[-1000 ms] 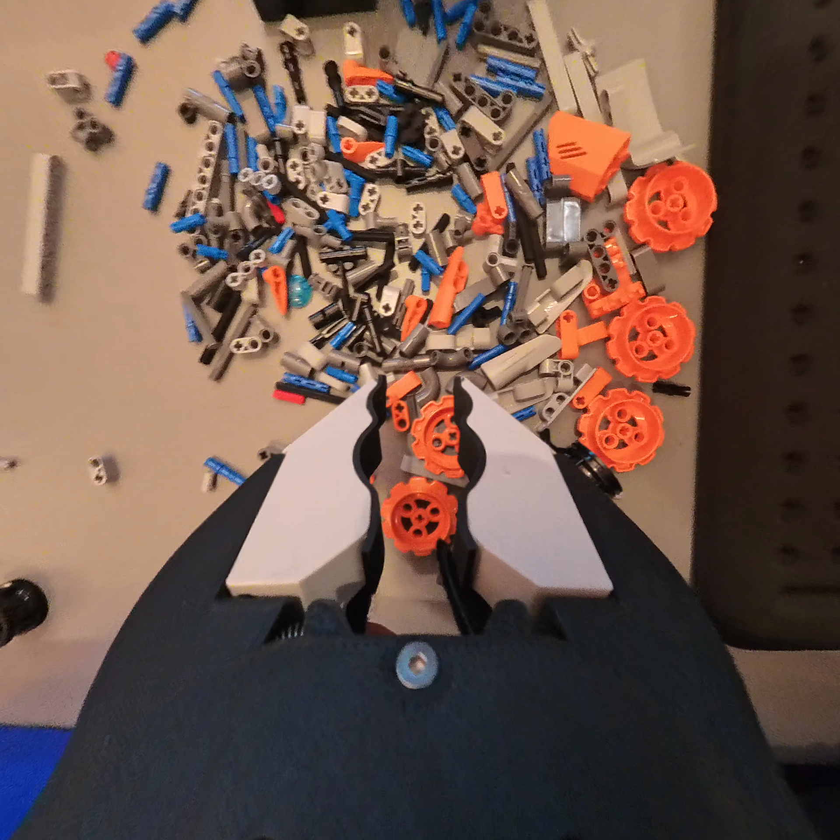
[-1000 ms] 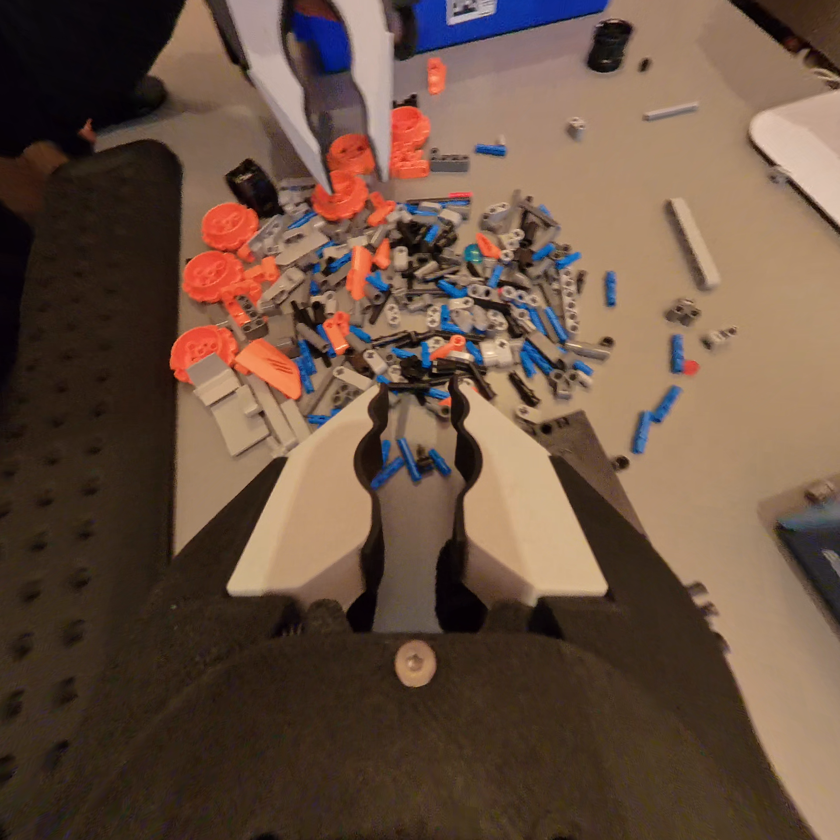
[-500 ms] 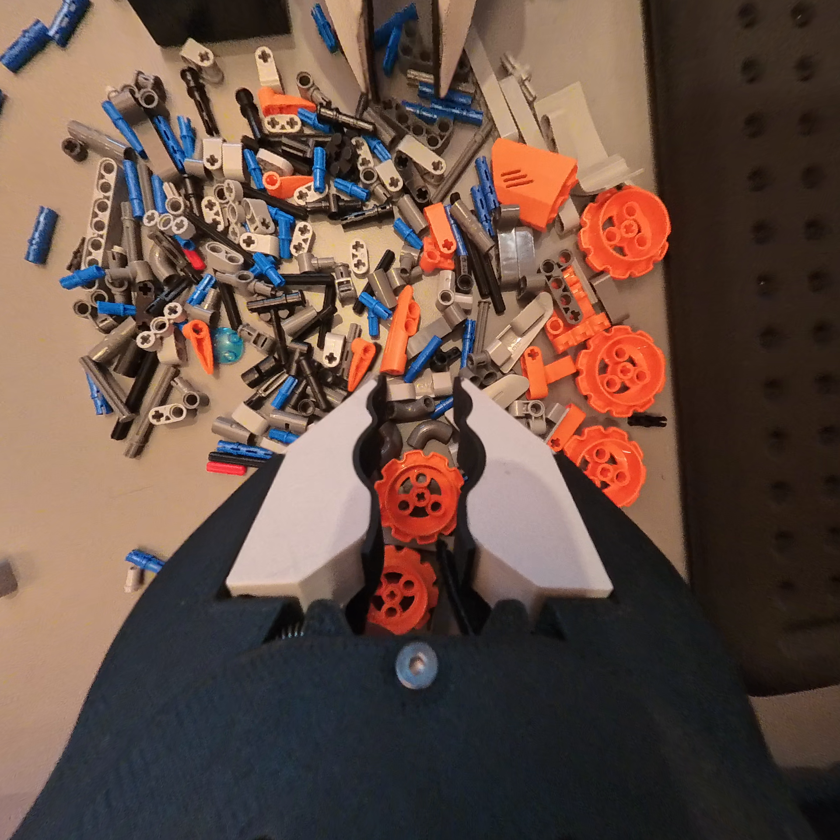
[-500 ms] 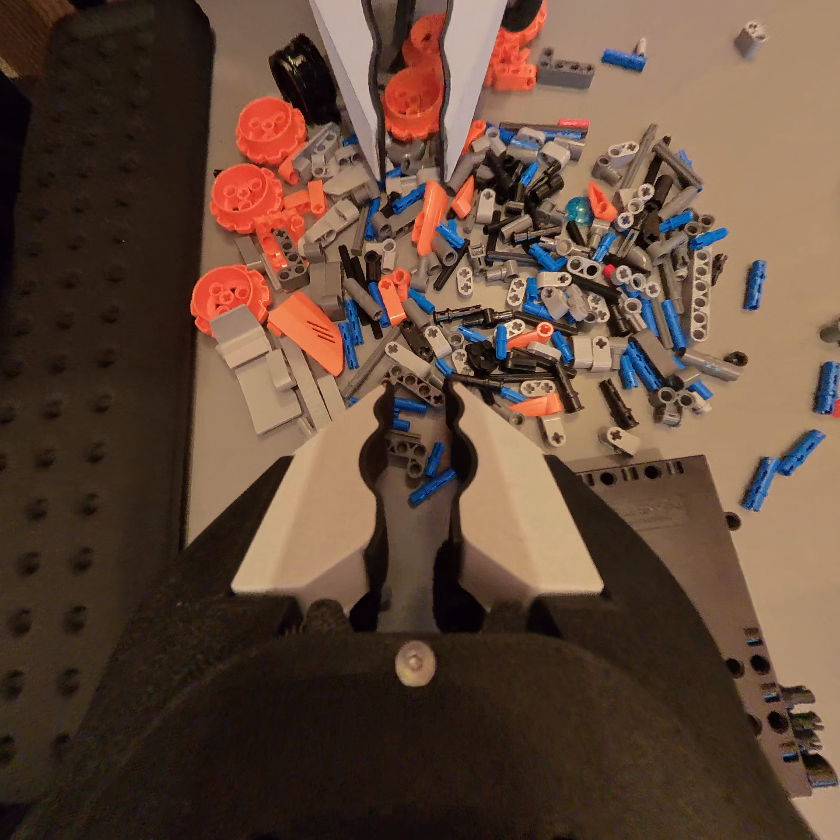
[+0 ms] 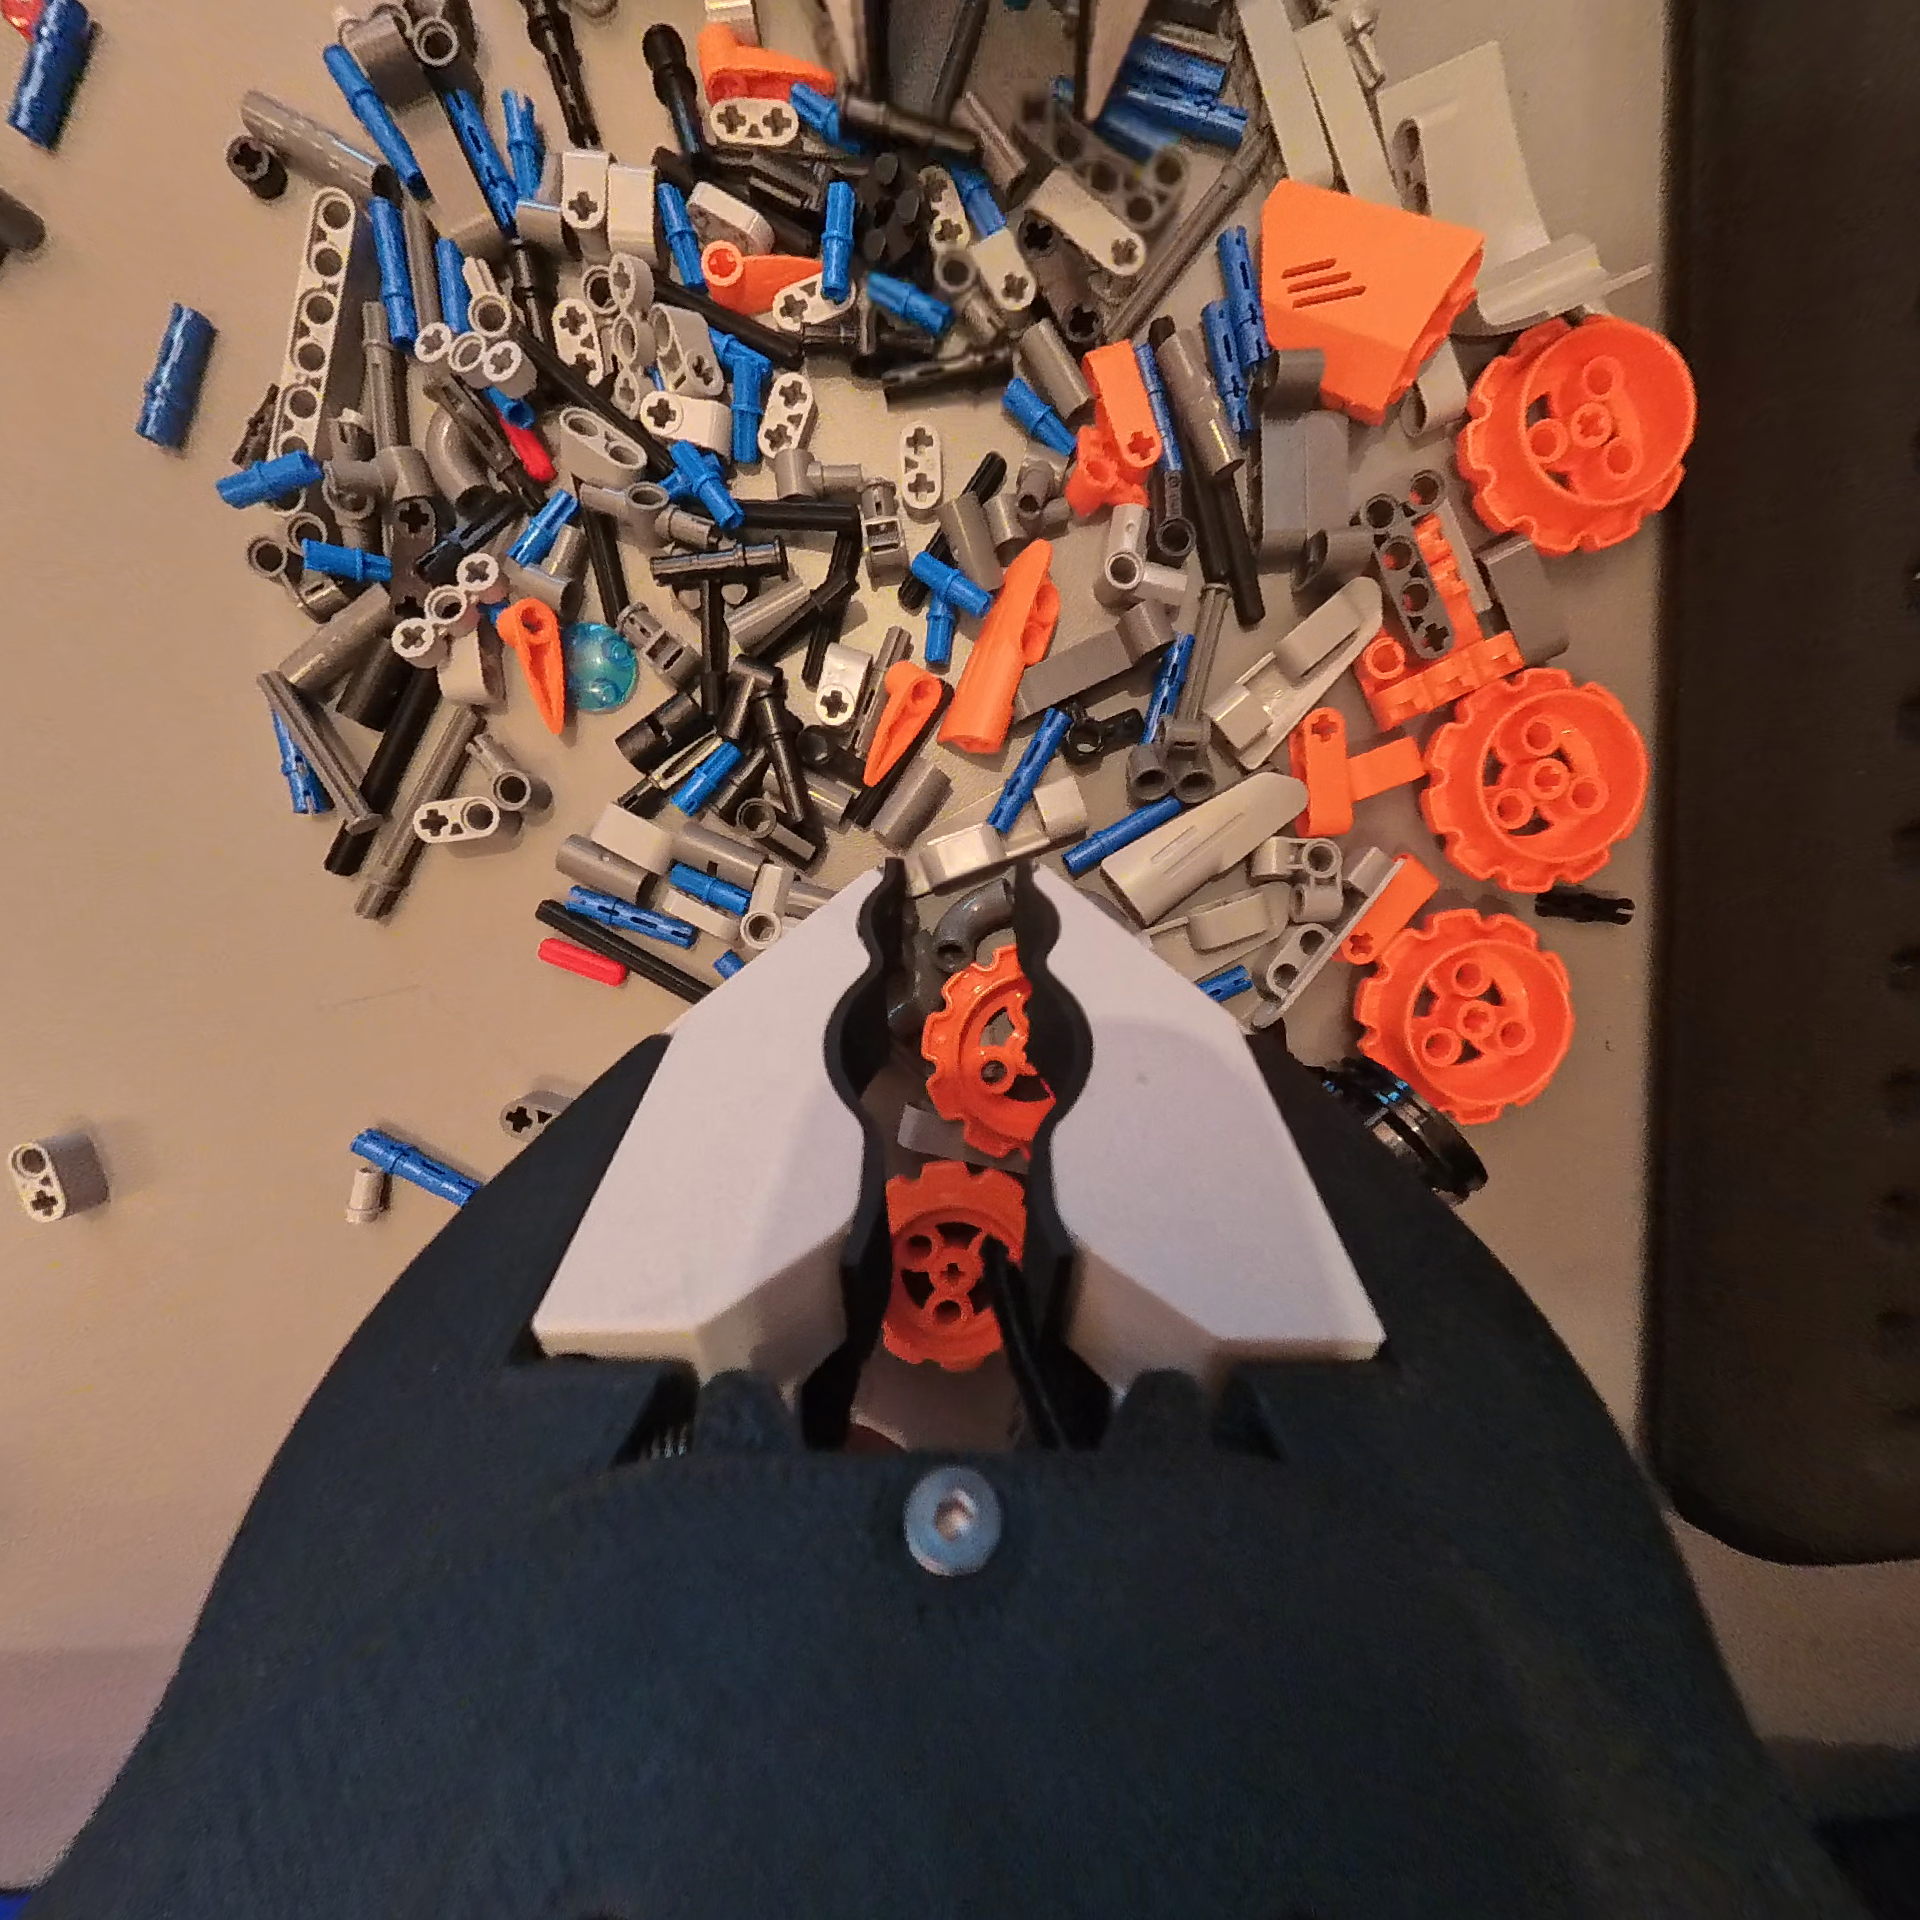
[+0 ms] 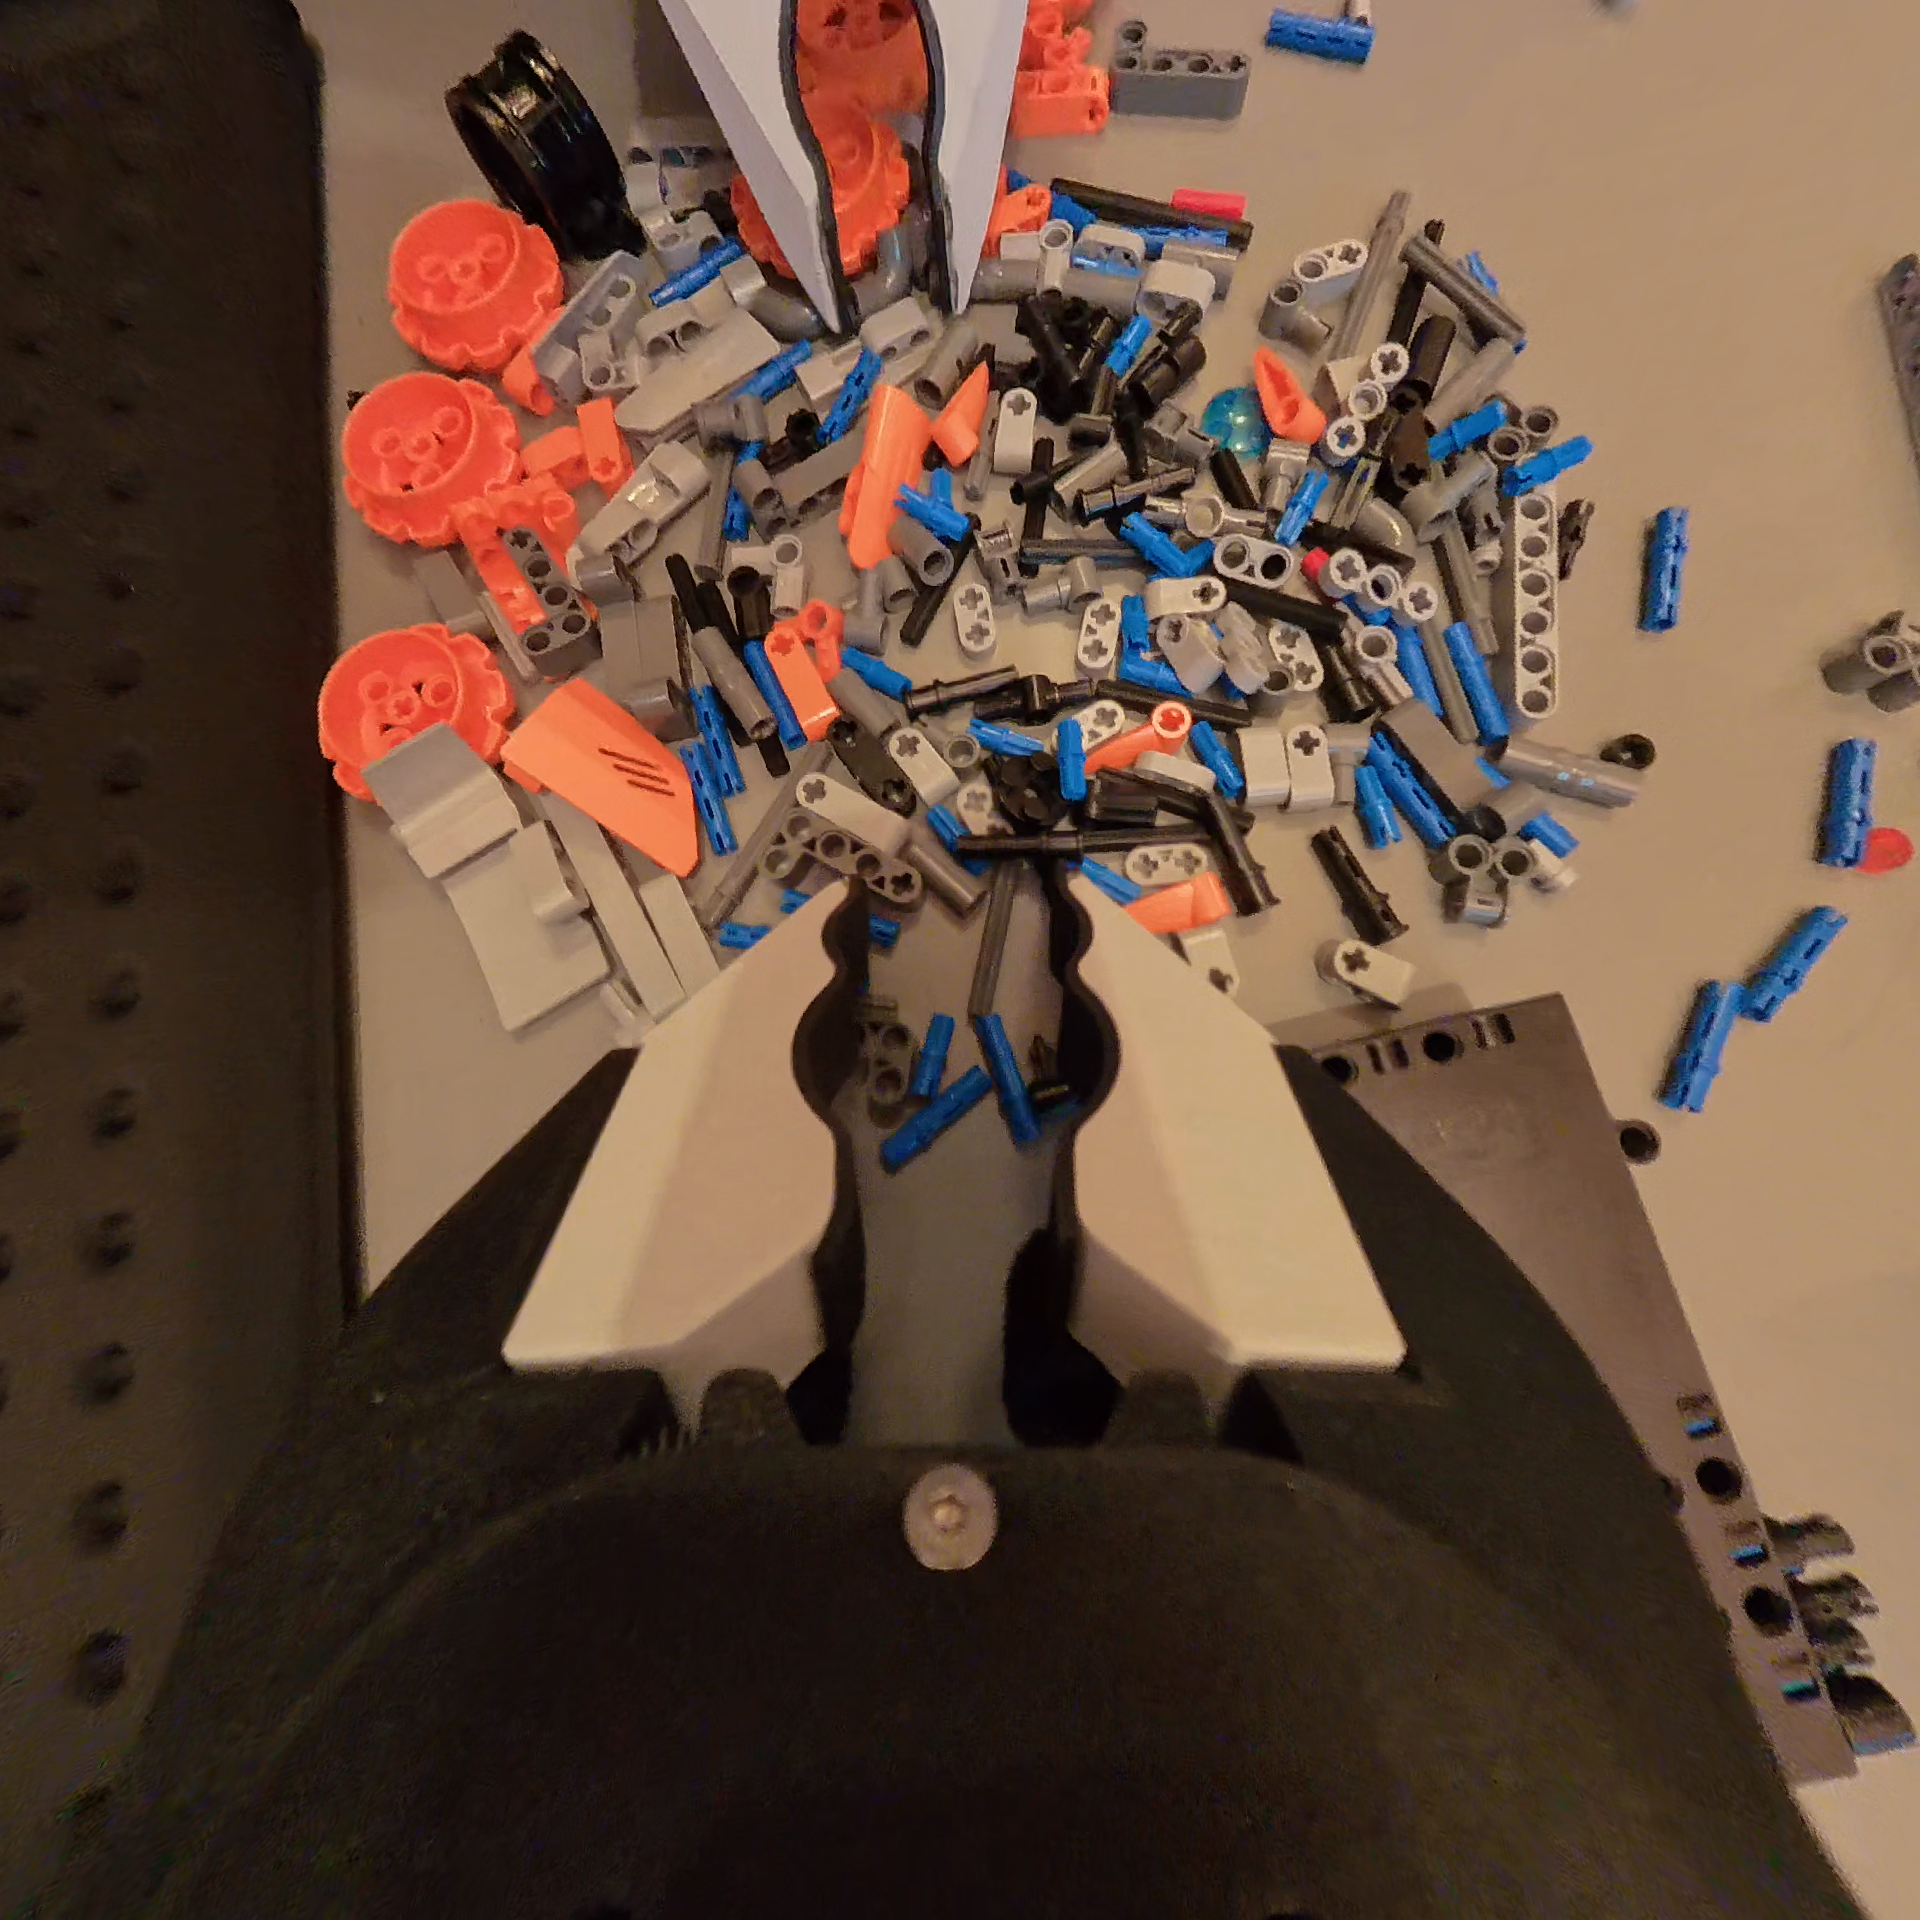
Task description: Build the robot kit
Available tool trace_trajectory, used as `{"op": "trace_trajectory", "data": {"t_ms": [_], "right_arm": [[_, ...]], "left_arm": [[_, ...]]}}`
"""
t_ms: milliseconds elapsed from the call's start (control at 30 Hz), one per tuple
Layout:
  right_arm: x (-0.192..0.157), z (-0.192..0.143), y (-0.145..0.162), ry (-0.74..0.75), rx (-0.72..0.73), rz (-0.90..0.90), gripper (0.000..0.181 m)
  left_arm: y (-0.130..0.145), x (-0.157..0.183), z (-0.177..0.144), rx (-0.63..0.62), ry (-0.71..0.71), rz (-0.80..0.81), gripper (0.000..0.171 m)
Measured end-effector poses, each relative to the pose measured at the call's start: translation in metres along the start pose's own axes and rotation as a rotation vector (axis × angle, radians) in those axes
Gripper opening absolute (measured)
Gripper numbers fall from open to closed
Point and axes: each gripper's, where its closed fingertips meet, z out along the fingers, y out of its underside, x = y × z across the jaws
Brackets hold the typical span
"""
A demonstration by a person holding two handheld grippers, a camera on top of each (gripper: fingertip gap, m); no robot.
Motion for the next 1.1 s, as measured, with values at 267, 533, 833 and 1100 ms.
{"op": "trace_trajectory", "data": {"t_ms": [267,533,833,1100], "right_arm": [[-0.023,0.009,-0.01,-0.098,0.01,-0.043,0.038],[0.041,-0.044,0.003,0.189,0.075,0.052,0.038],[0.057,-0.056,0.024,0.253,0.053,0.078,0.028],[0.073,-0.077,0.043,0.32,0.053,0.139,0.028]], "left_arm": [[-0.003,-0.003,-0.003,0.019,-0.012,0.0,0.02],[-0.001,-0.009,-0.007,0.016,-0.042,-0.005,0.022],[-0.002,-0.011,-0.009,0.02,-0.051,-0.004,0.022],[-0.003,-0.014,-0.011,0.029,-0.065,-0.009,0.022]]}}
